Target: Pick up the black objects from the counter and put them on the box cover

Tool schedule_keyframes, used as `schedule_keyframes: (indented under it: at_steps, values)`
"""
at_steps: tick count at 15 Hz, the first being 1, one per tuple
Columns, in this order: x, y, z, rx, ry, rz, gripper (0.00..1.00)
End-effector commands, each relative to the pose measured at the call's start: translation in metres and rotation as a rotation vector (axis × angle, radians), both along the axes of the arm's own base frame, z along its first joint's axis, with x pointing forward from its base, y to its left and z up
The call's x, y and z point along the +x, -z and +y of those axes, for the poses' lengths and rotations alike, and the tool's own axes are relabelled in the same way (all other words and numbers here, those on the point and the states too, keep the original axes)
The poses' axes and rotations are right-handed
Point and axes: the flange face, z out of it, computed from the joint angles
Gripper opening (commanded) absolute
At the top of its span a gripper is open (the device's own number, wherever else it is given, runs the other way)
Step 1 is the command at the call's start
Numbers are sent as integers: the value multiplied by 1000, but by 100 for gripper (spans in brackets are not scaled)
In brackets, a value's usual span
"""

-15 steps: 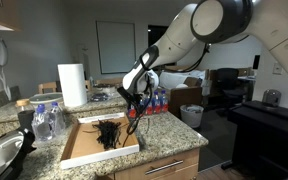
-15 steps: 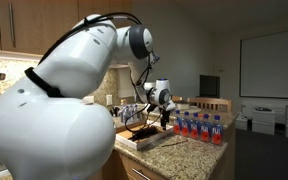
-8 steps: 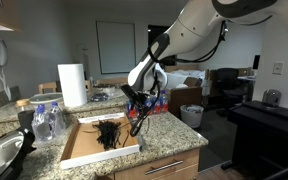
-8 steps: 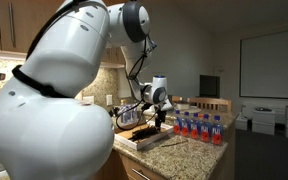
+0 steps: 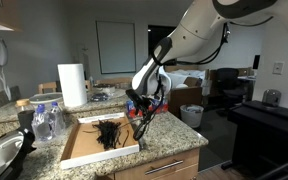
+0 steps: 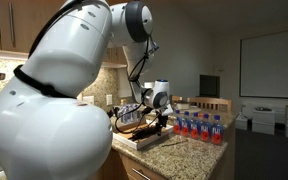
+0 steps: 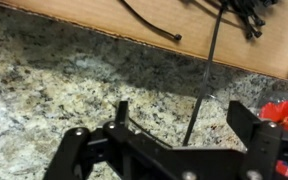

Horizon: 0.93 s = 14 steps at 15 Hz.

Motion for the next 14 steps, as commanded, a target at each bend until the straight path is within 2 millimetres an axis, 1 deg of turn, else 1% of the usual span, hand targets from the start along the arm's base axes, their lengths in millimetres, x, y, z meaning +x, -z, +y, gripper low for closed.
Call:
schedule_keyframes:
  at_steps: [1, 5, 11, 12, 13, 14]
  values:
    - [2, -3, -12, -5, -3, -22, 100]
    - [13, -2, -14, -10, -8, -21, 100]
    - [35, 3, -16, -22, -36, -43, 100]
    - [39, 3, -14, -23, -48, -47, 98]
    - [42, 3, -13, -23, -58, -51, 74]
    - [45, 3, -10, -24, -73, -54, 73]
